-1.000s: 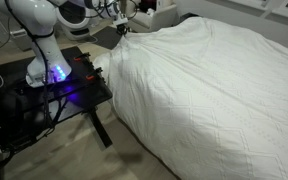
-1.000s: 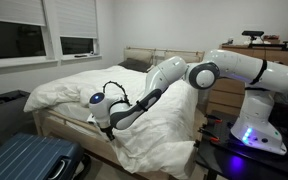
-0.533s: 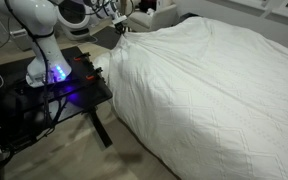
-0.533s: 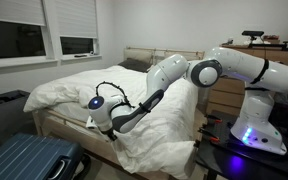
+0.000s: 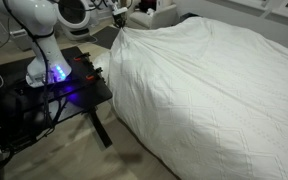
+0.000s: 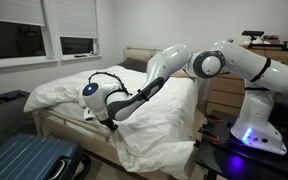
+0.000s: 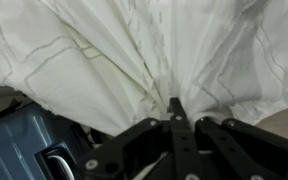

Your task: Straighten the beddings on the bottom right corner of the bed

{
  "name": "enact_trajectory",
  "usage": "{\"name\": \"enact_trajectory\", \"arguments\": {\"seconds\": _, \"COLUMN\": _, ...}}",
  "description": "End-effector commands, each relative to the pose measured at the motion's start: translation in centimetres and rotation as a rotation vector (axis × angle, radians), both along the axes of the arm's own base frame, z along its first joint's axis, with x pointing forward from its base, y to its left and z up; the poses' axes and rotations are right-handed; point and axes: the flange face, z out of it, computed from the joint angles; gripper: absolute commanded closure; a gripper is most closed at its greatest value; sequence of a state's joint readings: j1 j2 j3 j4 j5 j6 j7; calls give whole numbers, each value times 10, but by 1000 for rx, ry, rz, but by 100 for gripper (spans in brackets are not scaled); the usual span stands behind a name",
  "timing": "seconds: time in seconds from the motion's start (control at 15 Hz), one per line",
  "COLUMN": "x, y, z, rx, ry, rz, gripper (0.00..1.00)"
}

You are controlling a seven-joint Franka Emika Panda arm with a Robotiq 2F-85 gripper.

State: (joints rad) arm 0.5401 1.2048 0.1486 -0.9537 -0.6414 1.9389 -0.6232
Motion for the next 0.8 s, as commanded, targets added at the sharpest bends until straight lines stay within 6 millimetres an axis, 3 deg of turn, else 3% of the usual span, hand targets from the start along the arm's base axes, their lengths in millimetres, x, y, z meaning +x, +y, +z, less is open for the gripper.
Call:
{"name": "enact_trajectory", "arguments": {"seconds": 0.0, "x": -31, "y": 48, "z": 58, "rx": 120, "ry": 82, "rz": 49, "gripper": 99}}
{"name": "enact_trajectory", "arguments": {"seconds": 0.13, "x": -32, "y": 48, "z": 74, "rx": 118, "ry": 108, "rz": 39, "gripper": 99}}
{"name": "enact_trajectory", "arguments": {"seconds": 0.2, "x": 2, "y": -2, "z": 37, "rx": -2, "ry": 44, "rz": -5, "gripper": 97}}
{"name": "enact_trajectory", "arguments": {"seconds": 0.33, "x": 2, "y": -2, "z": 48, "rx": -2, "ry": 52, "rz": -10, "gripper": 97}}
{"name": "enact_trajectory", "arguments": {"seconds": 0.73, "x": -4, "y": 0, "z": 50, "rx": -26, "ry": 41, "rz": 6, "gripper": 99}}
